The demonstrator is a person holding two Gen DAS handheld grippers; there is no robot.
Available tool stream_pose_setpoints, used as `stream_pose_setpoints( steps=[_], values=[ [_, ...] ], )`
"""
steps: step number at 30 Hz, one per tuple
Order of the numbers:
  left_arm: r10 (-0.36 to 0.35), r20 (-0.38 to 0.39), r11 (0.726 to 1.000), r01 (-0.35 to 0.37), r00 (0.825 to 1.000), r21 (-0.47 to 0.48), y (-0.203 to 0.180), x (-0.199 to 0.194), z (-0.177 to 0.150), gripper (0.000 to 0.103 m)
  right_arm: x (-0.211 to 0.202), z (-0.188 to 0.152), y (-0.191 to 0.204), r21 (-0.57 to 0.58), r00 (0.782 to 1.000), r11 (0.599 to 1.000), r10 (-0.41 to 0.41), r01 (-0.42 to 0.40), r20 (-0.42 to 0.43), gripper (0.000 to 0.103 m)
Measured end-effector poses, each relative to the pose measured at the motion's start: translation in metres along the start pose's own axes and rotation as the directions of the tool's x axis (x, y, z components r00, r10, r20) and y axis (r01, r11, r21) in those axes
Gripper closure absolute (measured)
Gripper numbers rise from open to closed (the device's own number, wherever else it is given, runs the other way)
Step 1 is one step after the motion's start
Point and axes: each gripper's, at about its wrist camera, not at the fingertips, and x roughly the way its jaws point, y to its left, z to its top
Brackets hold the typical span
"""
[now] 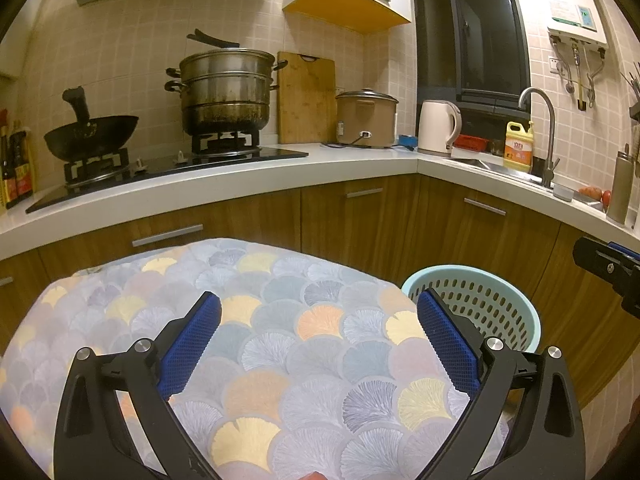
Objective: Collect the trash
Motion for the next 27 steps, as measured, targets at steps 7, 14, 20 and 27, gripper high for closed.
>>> stream_pose_setpoints(
  steps=[7, 14, 20, 27],
  values=[
    [0.0, -0.001, 1.0, 0.0, 1.0, 0.006, 0.0002, 0.0, 0.0004, 0.008, 0.0006, -0.0008, 0.0, 0.0, 1.0, 1.0, 0.003, -0.003, 0.001, 0.038],
    [-0.002, -0.001, 1.0, 0.002, 1.0, 0.006, 0.0007, 0.0003, 0.0003, 0.008, 0.0008, -0.0012, 0.0001, 0.002, 1.0, 1.0, 0.006, -0.006, -0.003, 0.038],
    [-0.001, -0.002, 1.0, 0.001, 1.0, 0.006, 0.0006, 0.0003, 0.0007, 0.008, 0.0019, -0.0011, 0.0007, -0.002, 1.0, 1.0, 0.009, -0.009, -0.003, 0.038],
    [-0.002, 0.0, 1.0, 0.002, 1.0, 0.004, 0.001, -0.0005, 0.0011, 0.008, 0.0034, -0.001, 0.0016, -0.003, 1.0, 1.0, 0.011, -0.011, -0.003, 0.038]
  ],
)
